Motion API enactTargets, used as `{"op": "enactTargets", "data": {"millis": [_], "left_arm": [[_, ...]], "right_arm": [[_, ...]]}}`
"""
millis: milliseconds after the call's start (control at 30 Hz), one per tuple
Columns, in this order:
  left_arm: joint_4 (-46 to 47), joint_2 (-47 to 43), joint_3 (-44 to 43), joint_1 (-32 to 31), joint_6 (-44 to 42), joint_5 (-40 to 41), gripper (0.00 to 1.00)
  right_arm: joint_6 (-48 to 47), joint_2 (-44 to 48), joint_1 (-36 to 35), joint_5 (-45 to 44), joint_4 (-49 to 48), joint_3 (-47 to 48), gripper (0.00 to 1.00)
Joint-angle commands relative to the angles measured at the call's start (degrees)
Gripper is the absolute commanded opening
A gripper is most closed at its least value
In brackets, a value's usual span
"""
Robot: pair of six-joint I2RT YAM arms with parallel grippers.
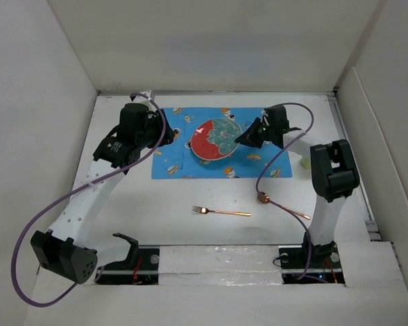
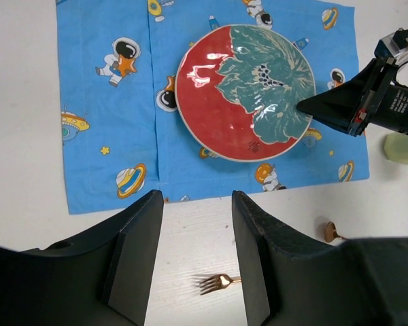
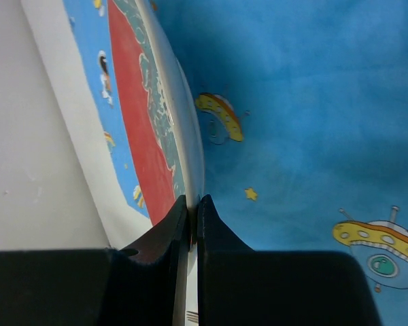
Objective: Set the dinner table for one person
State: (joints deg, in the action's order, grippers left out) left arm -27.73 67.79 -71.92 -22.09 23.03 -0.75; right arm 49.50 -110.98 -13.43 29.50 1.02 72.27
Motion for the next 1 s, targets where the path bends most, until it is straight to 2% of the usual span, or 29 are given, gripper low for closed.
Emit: {"op": "enactTargets", "data": {"millis": [0,133,167,200,267,300,400,567,667,700,767,800,867,933,967], "left_arm": [[2.24,0.15,1.43,-0.15,-0.70,-0.56,0.42],[2.76,0.50,2.13,-0.15,-0.96,-0.65,0.42],[2.76,0.76,2.05,-0.15,-0.97,-0.65,0.42],[2.85,0.77,2.05,-0.15,-0.97,-0.65,0.42],[2.94,0.68,2.13,-0.15,-0.97,-0.74,0.42],[3.11,0.76,2.05,-0.15,-0.88,-0.74,0.42],[3.55,0.59,2.49,-0.15,-0.79,-1.27,0.42],[4.43,0.85,2.84,-0.15,-0.70,-2.41,0.41],[5.22,1.29,2.40,-0.15,-0.97,-3.46,0.38],[5.49,1.47,2.31,-0.15,-1.14,-3.99,0.34],[5.93,1.64,2.31,-0.15,-1.84,-5.83,0.19],[6.36,1.82,2.48,-0.15,-2.11,-6.62,0.00],[6.72,1.82,3.27,-0.15,-2.55,-8.47,0.00],[7.16,1.30,4.50,-0.15,-2.29,-10.66,0.00],[7.77,1.03,6.25,-0.15,-1.94,-11.54,0.00]], "right_arm": [[2.54,1.64,0.42,3.29,-8.49,-0.11,0.00],[1.31,-1.07,-0.10,2.50,-4.55,-0.38,0.00],[0.96,-1.43,-0.10,1.63,-3.75,-0.29,0.04],[0.35,-1.52,-0.71,1.27,-3.04,-0.29,0.16],[-0.53,-1.87,-0.72,-0.57,-1.37,-0.29,0.27],[-1.24,-1.79,-0.72,-1.45,0.98,-0.29,0.38],[-4.04,-1.26,-0.72,-4.79,5.12,0.85,0.54],[-9.93,0.58,-0.72,-12.07,15.32,6.73,0.58],[-13.98,4.53,-0.11,-14.98,20.06,9.02,0.56],[-16.51,7.07,-0.10,-16.21,21.64,10.77,0.43],[-18.81,10.50,1.56,-21.20,24.90,11.14,0.06],[-20.13,12.61,3.65,-23.32,25.87,10.09,0.00],[-20.58,19.46,6.82,-29.02,27.89,8.07,0.00],[-19.70,26.38,12.88,-34.30,28.86,3.52,0.00],[-18.92,28.60,14.99,-39.46,29.39,1.84,0.00]]}}
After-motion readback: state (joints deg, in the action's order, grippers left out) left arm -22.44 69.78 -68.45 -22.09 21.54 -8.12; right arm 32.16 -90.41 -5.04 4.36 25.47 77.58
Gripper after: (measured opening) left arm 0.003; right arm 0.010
